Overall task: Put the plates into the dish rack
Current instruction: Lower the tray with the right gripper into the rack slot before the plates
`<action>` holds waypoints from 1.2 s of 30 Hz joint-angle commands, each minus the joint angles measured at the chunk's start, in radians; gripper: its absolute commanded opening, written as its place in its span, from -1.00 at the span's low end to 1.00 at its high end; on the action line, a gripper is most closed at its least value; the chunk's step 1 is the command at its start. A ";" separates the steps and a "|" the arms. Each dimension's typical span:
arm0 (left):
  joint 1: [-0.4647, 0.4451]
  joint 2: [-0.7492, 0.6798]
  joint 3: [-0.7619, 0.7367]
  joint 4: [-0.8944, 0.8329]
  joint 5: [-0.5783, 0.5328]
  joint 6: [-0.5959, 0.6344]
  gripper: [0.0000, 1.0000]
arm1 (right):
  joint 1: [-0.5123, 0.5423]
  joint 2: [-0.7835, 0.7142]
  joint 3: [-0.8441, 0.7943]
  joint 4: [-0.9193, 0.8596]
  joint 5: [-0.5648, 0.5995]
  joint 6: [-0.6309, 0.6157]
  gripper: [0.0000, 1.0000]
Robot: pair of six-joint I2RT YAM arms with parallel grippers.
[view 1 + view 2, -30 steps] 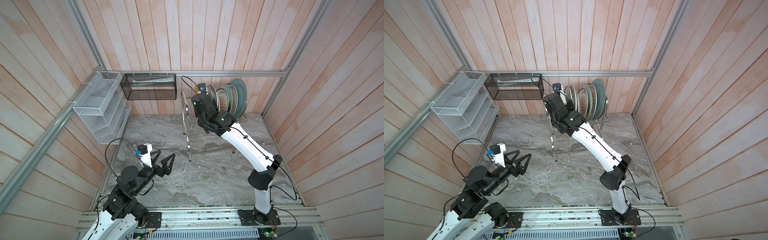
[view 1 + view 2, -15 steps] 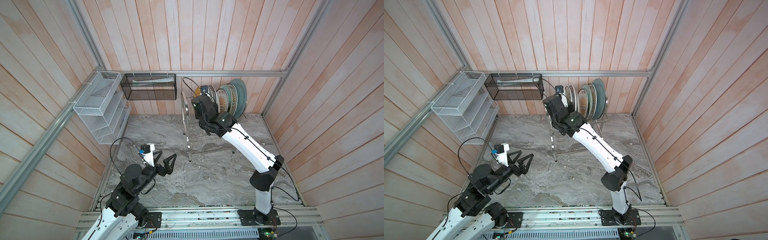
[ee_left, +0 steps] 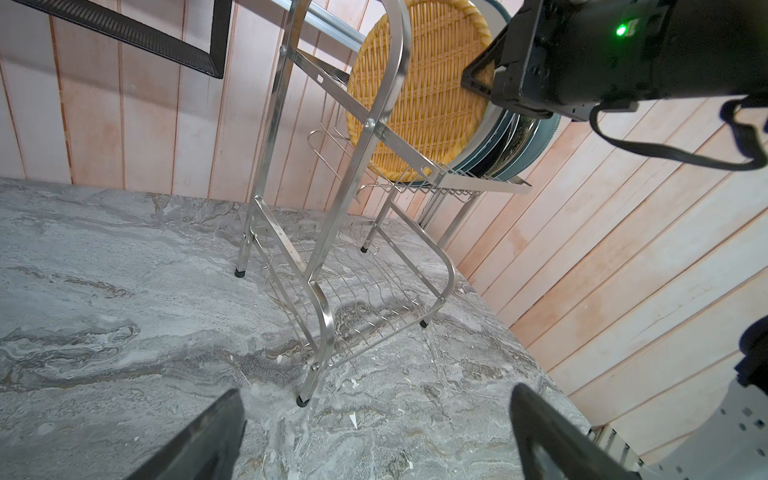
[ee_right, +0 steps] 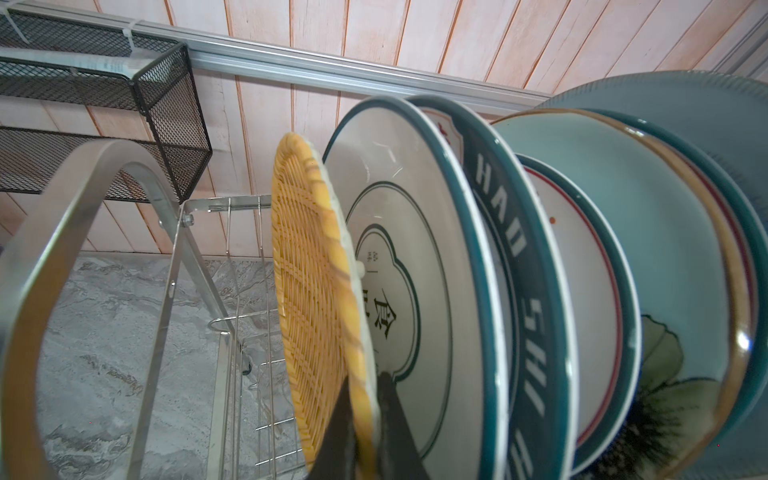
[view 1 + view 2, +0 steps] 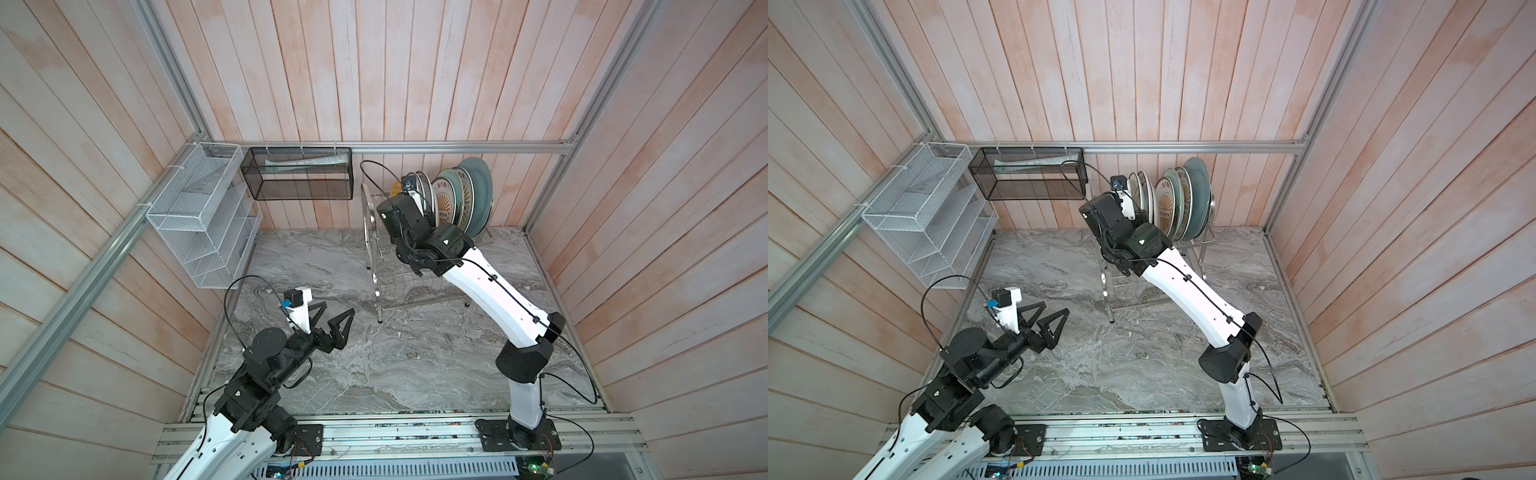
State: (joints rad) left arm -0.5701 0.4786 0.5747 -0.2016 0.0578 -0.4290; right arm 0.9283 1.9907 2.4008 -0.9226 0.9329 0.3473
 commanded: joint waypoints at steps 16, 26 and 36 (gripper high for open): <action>0.003 -0.022 -0.016 0.008 0.034 0.029 1.00 | 0.026 0.127 0.198 -0.121 0.069 0.004 -1.00; 0.003 -0.016 -0.016 0.013 0.047 0.026 1.00 | 0.035 0.091 0.127 -0.240 0.075 0.133 -1.00; 0.003 -0.029 -0.019 0.004 0.048 0.022 1.00 | 0.038 0.060 0.075 -0.219 0.052 0.128 -0.74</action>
State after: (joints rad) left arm -0.5701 0.4625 0.5720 -0.2020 0.0971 -0.4183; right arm 0.9607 2.0640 2.4996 -1.0496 1.0111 0.4789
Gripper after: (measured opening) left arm 0.999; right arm 0.117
